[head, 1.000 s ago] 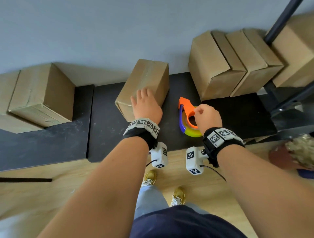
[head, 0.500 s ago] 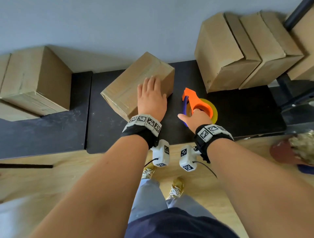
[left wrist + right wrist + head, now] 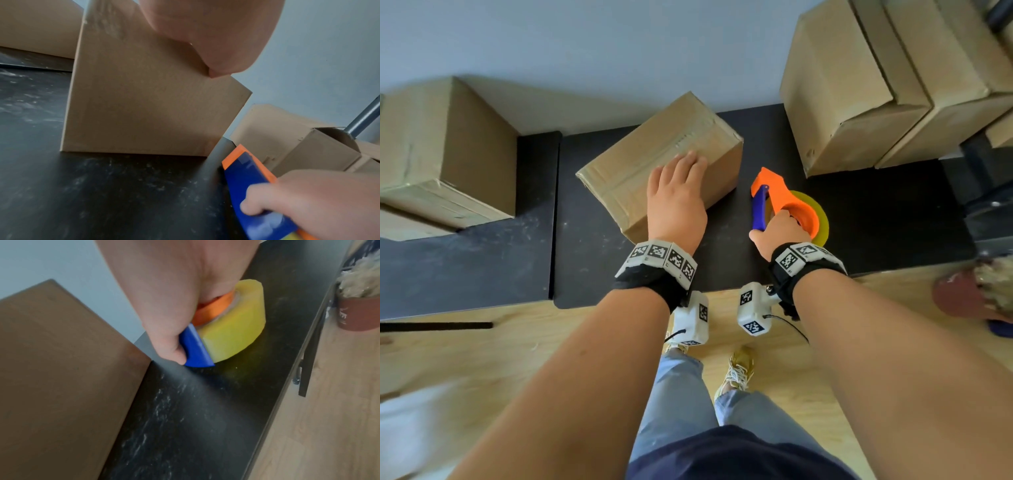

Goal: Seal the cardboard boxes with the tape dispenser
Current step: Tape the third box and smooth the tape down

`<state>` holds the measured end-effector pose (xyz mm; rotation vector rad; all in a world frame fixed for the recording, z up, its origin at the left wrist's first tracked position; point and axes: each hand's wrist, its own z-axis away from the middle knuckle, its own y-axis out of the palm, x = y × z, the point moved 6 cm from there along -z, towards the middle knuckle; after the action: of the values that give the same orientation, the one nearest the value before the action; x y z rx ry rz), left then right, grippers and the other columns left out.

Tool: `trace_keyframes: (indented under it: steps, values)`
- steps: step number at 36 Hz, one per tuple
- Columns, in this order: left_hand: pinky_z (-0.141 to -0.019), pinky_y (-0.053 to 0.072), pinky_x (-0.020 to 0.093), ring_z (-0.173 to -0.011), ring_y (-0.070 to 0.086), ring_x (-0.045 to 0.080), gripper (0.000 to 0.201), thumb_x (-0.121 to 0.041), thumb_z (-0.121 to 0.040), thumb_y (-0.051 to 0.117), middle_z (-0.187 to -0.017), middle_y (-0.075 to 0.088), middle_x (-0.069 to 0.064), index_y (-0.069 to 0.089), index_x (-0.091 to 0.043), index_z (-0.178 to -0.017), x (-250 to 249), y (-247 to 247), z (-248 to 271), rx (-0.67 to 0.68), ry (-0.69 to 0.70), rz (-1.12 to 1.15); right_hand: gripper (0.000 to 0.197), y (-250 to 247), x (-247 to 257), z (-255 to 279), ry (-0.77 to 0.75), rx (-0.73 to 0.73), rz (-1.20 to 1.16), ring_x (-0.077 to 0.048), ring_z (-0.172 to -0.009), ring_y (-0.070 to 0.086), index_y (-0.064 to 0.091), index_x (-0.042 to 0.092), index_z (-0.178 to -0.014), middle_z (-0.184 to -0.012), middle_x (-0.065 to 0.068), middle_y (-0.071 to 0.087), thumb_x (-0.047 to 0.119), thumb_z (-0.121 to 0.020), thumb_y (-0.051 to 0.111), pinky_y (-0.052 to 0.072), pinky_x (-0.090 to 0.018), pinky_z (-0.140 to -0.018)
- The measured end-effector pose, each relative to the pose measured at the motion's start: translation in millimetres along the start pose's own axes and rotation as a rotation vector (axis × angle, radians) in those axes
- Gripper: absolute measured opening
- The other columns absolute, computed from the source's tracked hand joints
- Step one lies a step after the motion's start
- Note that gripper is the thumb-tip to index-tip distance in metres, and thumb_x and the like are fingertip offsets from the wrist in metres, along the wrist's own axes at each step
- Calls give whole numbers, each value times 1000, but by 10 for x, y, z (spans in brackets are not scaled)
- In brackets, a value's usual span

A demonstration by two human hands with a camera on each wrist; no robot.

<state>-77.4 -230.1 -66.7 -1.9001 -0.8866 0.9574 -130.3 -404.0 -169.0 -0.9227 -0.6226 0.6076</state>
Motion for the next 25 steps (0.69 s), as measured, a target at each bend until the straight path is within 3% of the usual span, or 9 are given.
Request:
trace_keyframes:
  steps: [2, 6, 10, 12, 14, 15, 19, 22, 25]
  values:
    - [-106, 34, 44, -125, 49, 31, 57, 9, -72, 56, -133, 56, 10, 58, -7, -126, 19, -22, 41, 20, -3, -37, 36, -58, -41, 49, -3, -1, -113, -27, -76, 61, 49, 12, -100, -81, -5, 57, 44, -89, 62, 49, -37, -67]
    - [-109, 30, 44, -129, 44, 31, 56, 7, -76, 54, -138, 52, 10, 53, -7, -130, 76, -83, 113, 58, -30, -96, 28, -225, -79, 146, -6, -6, -427, -29, -71, 55, 50, 11, -92, -72, -3, 51, 37, -88, 58, 42, -36, -67]
    - [-109, 28, 43, -127, 45, 30, 48, 2, -80, 51, -135, 53, 9, 55, -9, -127, 189, -144, 175, 66, -116, -113, 23, -451, -113, 192, 91, 10, -813, -32, -79, 53, 59, 9, -82, -82, -9, 58, 31, -83, 60, 39, -34, -62]
    - [-109, 28, 41, -124, 46, 29, 43, -2, -83, 50, -130, 56, 7, 57, -12, -124, 235, -190, 194, 65, -173, -98, 33, -491, -145, 227, 162, 111, -931, -30, -85, 56, 60, 8, -87, -88, -8, 59, 39, -77, 62, 45, -35, -72]
    - [-108, 29, 39, -122, 44, 26, 39, -7, -85, 48, -126, 56, 4, 57, -14, -122, 245, -233, 186, 95, -209, -76, 52, -501, -167, 272, 200, 207, -1009, -31, -96, 64, 61, 10, -93, -101, -12, 65, 50, -59, 63, 50, -42, -93]
    - [-107, 32, 39, -120, 44, 26, 37, -9, -85, 48, -122, 56, 3, 58, -14, -120, 238, -258, 171, 108, -216, -55, 61, -512, -174, 299, 205, 234, -1044, -32, -99, 65, 62, 12, -99, -108, -13, 67, 53, -54, 63, 49, -45, -98]
    - [-97, 39, 34, -112, 45, 24, 31, -10, -85, 47, -114, 56, 3, 64, -14, -111, 174, -346, 53, 158, -233, 47, 108, -625, -184, 382, 189, 251, -1073, -29, -104, 65, 55, 15, -128, -118, -8, 66, 75, -40, 72, 48, -46, -100]
    - [-98, 41, 34, -115, 48, 22, 31, -14, -91, 44, -121, 54, 1, 63, -17, -116, 144, -362, -59, 233, -314, 176, 104, -725, -180, 419, 148, 273, -1065, -29, -96, 69, 58, 14, -123, -108, -8, 71, 72, -39, 80, 52, -47, -96]
    - [-90, 44, 28, -111, 56, 19, 29, -18, -97, 43, -122, 60, -1, 63, -20, -119, 90, -425, -206, 272, -392, 300, 98, -879, -144, 486, 80, 265, -1055, -29, -90, 72, 64, 13, -119, -99, -8, 75, 65, -38, 85, 55, -47, -91]
